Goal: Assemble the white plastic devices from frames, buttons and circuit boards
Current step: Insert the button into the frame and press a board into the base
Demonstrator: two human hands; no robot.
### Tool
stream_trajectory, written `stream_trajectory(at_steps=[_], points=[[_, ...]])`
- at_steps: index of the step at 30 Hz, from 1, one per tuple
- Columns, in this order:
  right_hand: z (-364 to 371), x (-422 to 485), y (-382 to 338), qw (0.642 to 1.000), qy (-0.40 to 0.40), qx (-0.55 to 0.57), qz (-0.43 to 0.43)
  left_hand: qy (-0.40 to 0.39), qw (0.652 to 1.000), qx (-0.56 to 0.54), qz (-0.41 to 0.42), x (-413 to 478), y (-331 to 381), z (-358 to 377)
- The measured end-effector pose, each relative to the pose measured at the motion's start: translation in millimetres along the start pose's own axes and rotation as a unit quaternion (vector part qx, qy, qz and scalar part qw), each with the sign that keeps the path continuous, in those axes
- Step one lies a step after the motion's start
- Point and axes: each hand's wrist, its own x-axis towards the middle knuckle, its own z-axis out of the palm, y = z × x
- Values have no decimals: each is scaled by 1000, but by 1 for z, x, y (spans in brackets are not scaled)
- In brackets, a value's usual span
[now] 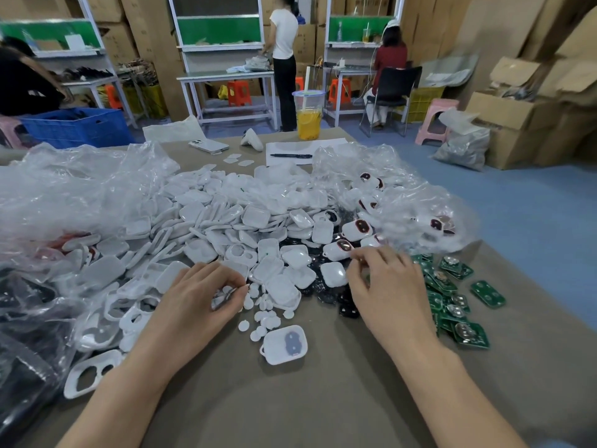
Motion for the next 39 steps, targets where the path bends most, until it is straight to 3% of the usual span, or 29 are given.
stream_trajectory(at_steps=[3,12,16,19,24,33,36,39], points=[[2,-20,0,998,-61,-32,-1,-1,1000,-5,-2,-1,-1,0],[-8,-26,-2,998,-40,-24,-37,0,1000,-13,-9,-1,-1,-1],[-19,-32,1,994,69,-52,68,2,1000,-20,-6,-1,-1,-1],[-19,-42,7,987,-4,-101,125,5,1000,-23,-3,-1,-3,0],[-17,-37,4,995,-47,-61,61,9,1000,-20,14,1,-6,0],[-22,-28,2,998,4,-40,58,13,1000,-20,10,0,-7,0],[-23,-22,-1,998,60,31,18,34,999,-2,21,0,-7,0],[-22,-9,-15,970,65,232,-14,126,981,108,96,4,0,0]])
